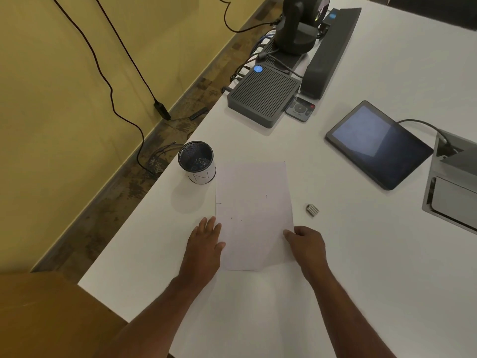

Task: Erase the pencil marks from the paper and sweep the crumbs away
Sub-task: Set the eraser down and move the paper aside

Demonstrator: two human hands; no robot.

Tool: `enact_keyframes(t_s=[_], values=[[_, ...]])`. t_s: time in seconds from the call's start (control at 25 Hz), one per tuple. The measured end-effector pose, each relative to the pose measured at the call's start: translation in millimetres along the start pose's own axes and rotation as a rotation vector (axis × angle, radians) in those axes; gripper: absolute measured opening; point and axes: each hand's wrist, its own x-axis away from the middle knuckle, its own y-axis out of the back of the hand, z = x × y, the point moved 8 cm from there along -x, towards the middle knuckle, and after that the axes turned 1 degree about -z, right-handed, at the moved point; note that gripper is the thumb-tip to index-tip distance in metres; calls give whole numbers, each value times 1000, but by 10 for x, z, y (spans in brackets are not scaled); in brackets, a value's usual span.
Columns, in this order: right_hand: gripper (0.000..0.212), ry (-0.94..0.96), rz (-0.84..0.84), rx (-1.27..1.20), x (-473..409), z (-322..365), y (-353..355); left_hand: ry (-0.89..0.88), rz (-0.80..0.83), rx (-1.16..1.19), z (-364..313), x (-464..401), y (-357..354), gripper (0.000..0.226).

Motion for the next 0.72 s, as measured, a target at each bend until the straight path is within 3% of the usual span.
enact_keyframes(t_s=[0.12, 0.36, 0.72], values=[[39, 216, -85, 162, 217, 393, 159, 31, -34, 75, 30, 5, 112, 48], [42, 696, -291, 349, 1069, 1294, 281, 87, -72, 189, 55, 10, 222, 44], [44, 719, -243, 426, 1173, 1491, 211, 112, -100, 282, 92, 65, 244, 43]])
